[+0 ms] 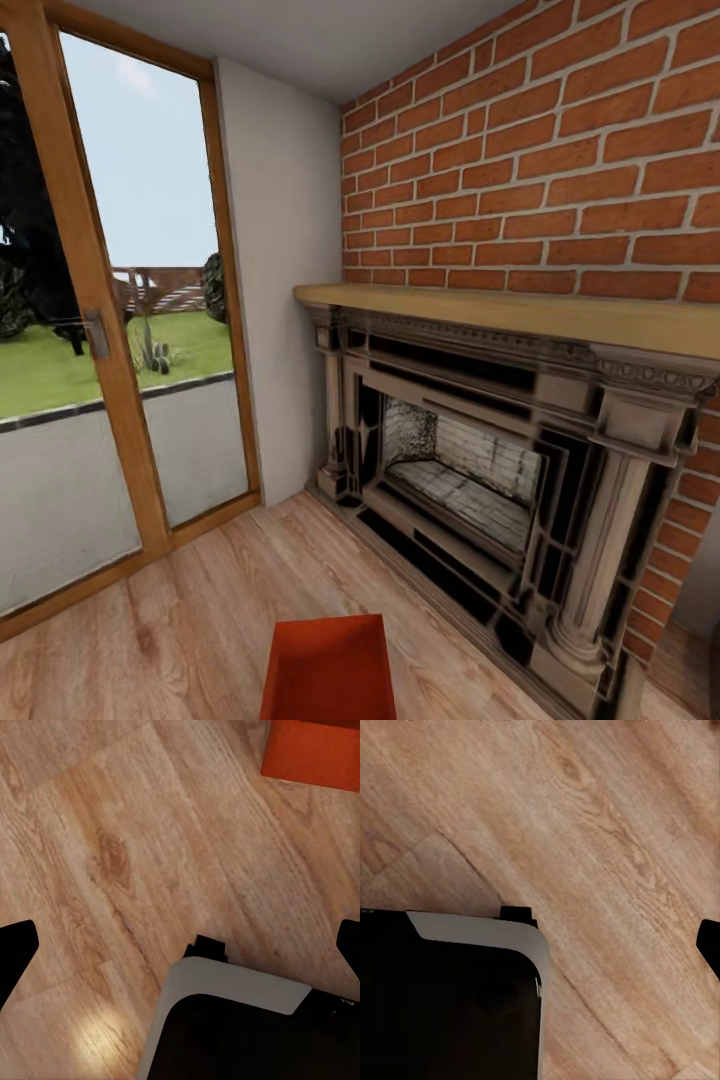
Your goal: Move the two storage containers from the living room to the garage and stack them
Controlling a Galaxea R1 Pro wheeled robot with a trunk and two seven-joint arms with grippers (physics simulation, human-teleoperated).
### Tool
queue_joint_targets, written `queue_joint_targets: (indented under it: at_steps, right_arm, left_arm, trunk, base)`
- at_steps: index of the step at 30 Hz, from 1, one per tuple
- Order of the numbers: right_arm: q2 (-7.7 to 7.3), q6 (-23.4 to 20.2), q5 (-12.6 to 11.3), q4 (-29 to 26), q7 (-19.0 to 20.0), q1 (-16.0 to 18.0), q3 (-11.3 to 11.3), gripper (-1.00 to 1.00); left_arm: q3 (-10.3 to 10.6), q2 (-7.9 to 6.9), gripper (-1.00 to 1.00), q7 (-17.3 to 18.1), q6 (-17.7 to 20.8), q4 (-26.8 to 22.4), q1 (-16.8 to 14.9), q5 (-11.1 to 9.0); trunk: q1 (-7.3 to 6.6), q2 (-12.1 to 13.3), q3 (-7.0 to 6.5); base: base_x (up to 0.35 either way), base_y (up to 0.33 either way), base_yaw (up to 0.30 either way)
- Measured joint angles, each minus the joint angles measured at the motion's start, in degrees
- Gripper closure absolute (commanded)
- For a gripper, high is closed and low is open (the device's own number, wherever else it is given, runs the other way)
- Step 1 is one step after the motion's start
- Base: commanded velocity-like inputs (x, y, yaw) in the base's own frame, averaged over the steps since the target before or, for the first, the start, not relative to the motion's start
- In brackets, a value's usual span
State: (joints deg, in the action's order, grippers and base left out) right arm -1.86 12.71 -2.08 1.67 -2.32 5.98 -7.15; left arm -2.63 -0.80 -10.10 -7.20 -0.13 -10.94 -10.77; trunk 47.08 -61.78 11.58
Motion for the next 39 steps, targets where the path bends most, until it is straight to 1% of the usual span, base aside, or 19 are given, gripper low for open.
queue_joint_targets:
  at_steps: [8,18,34,39]
  right_arm:
    - [0.00,0.1,0.0,0.0,0.0,0.0,0.0,-1.00]
    - [0.28,0.2,0.1,0.0,0.0,0.0,0.1,-1.00]
    - [0.09,0.1,0.1,0.0,-0.1,0.0,0.0,-1.00]
    - [0.03,0.1,0.0,0.0,-0.1,0.0,0.0,-1.00]
  left_arm:
    - [0.0,0.00,-1.00,0.0,-0.1,0.0,0.0,0.0]
    - [0.0,0.00,-1.00,-0.1,-0.1,0.0,0.0,0.0]
    - [0.0,0.00,-1.00,-0.1,-0.1,0.0,0.0,0.0]
    - [0.0,-0.07,-1.00,-0.2,-0.1,0.0,0.0,0.0]
  trunk:
    - [0.00,0.0,0.00]
    - [-0.01,0.0,0.00]
    - [0.01,0.0,0.00]
    - [0.01,0.0,0.00]
  base:
    - [0.027,0.000,0.000]
    - [0.247,0.000,0.022]
    - [0.023,0.000,0.247]
    - [0.000,0.000,0.098]
